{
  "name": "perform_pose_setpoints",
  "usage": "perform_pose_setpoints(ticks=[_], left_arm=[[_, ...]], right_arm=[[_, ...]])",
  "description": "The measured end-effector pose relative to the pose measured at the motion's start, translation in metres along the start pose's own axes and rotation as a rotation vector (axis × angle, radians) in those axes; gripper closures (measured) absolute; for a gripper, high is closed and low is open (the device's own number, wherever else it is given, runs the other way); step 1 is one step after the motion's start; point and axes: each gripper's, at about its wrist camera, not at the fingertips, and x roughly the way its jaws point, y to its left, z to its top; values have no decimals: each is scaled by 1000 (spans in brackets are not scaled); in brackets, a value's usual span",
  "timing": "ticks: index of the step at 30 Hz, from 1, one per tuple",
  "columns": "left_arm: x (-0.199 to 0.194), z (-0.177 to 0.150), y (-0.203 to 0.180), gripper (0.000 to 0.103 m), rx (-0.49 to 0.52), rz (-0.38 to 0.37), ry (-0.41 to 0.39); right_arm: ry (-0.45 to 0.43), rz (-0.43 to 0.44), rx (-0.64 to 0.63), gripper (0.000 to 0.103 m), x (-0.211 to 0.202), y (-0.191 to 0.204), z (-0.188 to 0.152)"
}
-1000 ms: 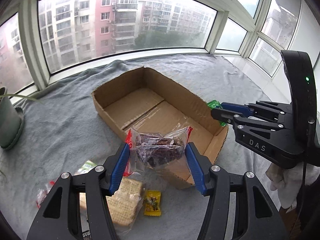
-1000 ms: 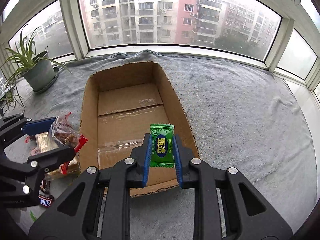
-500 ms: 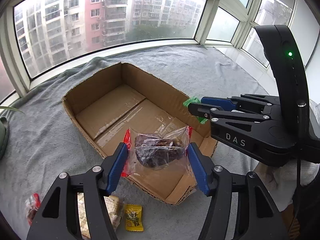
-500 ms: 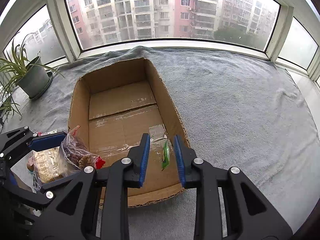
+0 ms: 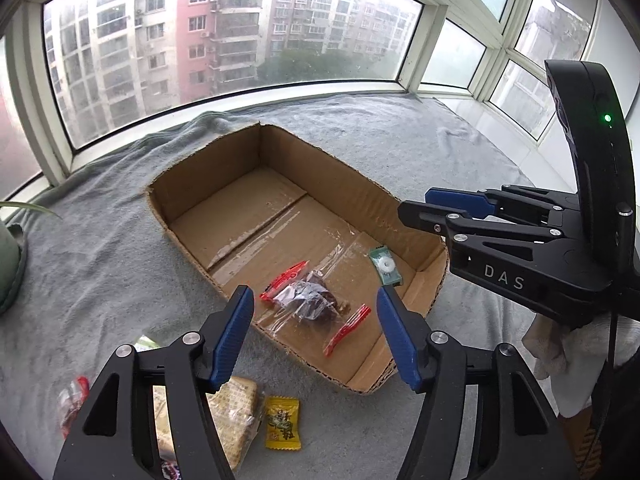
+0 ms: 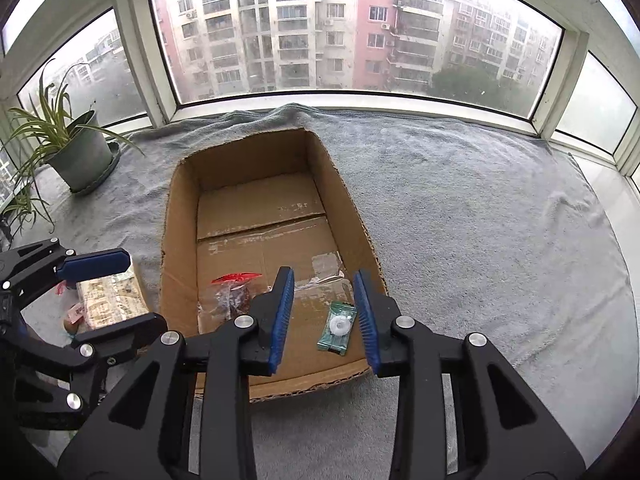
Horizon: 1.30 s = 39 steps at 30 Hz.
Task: Organize snacks
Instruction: 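Open both tools over the box and pull back to the snacks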
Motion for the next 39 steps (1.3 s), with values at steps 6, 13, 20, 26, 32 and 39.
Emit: perform_pose_setpoints(ticks=[6, 13, 20, 26, 32, 39], left_arm=[[-40, -9, 25, 40, -19, 17, -48], [-92, -36, 71, 40, -86, 70, -93], [-120, -80, 112, 40, -169, 131, -71], [-121, -122, 138, 40, -267, 168, -25], [-106, -150, 156, 40, -335, 192, 13], [-86, -167, 158, 40, -340, 195, 46]], right_arm=[[-35, 67, -49, 71, -30, 25, -7], [-31, 178, -136, 71, -54, 71, -30], [37, 270, -255, 71, -54, 124, -64], [87, 294, -299, 71, -40, 149, -88], [142, 299, -250, 71, -20, 151, -108], [183, 280, -104, 71, 5, 139, -119]])
